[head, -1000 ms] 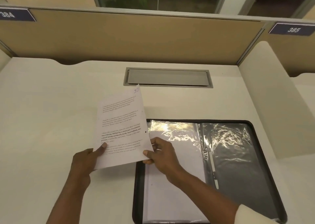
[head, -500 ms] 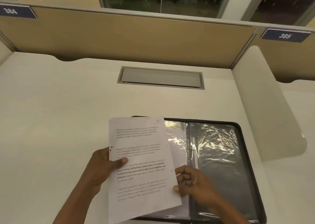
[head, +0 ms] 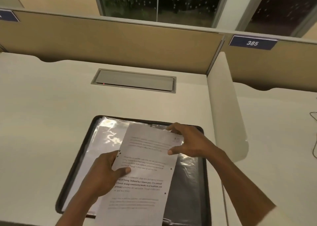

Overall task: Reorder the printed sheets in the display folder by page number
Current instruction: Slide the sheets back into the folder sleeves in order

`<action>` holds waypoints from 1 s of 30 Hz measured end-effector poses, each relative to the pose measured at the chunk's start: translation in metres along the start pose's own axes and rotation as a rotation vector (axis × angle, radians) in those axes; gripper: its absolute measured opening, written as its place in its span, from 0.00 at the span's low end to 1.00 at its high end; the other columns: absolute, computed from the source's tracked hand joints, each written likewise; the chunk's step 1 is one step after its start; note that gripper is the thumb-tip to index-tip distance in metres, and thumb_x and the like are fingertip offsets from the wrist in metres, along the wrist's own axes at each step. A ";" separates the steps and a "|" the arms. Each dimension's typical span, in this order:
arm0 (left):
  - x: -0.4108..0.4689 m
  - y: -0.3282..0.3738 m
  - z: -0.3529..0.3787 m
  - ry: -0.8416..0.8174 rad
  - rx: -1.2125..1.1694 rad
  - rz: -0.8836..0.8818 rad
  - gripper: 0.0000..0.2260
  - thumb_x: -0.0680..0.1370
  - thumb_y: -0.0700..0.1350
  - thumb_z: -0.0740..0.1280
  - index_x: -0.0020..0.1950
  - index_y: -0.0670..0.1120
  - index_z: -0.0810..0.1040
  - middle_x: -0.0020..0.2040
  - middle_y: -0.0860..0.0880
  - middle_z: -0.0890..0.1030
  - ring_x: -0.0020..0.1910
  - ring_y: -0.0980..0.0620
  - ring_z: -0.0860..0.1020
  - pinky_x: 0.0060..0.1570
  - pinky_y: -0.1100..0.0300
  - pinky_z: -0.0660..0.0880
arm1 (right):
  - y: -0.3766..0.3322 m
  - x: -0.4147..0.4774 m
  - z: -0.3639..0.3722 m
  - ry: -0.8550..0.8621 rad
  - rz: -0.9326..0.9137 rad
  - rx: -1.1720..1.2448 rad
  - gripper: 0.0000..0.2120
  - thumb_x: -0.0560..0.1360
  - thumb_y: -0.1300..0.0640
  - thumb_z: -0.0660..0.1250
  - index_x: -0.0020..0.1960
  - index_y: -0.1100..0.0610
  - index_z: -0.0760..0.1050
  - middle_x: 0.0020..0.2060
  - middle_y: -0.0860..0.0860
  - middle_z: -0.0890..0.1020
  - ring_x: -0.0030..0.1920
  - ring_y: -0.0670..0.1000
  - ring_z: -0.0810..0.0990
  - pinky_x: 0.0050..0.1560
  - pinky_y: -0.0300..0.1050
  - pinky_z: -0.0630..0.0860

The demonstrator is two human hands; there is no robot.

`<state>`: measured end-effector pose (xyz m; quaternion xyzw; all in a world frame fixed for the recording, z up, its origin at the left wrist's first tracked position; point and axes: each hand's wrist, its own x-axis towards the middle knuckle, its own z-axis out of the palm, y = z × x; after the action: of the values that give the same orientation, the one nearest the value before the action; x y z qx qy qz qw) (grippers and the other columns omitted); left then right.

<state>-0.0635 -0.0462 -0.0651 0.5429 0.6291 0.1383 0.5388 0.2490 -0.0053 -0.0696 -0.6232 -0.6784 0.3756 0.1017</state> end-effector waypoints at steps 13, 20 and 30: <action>0.025 0.026 0.043 0.294 -0.027 0.063 0.07 0.77 0.47 0.78 0.54 0.53 0.84 0.45 0.56 0.89 0.40 0.52 0.88 0.44 0.49 0.86 | -0.024 0.075 -0.055 -0.268 -0.136 -0.183 0.20 0.72 0.53 0.81 0.61 0.56 0.85 0.52 0.49 0.88 0.47 0.48 0.85 0.44 0.39 0.77; 0.057 0.027 0.074 0.734 0.478 0.086 0.17 0.80 0.52 0.74 0.65 0.47 0.78 0.57 0.50 0.82 0.53 0.46 0.82 0.46 0.51 0.78 | -0.006 0.136 -0.110 -0.066 -0.067 -0.432 0.20 0.71 0.53 0.82 0.60 0.56 0.84 0.57 0.56 0.85 0.55 0.58 0.80 0.52 0.48 0.75; 0.097 0.039 0.168 0.241 0.769 0.229 0.15 0.86 0.55 0.58 0.64 0.49 0.78 0.65 0.50 0.78 0.67 0.49 0.74 0.63 0.53 0.74 | 0.040 0.195 -0.199 0.058 -0.004 -0.463 0.19 0.72 0.55 0.81 0.60 0.61 0.84 0.49 0.56 0.84 0.50 0.58 0.79 0.48 0.47 0.72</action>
<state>0.1128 -0.0200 -0.1505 0.7509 0.6291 0.0148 0.2005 0.3606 0.2483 -0.0205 -0.6391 -0.7445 0.1916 -0.0239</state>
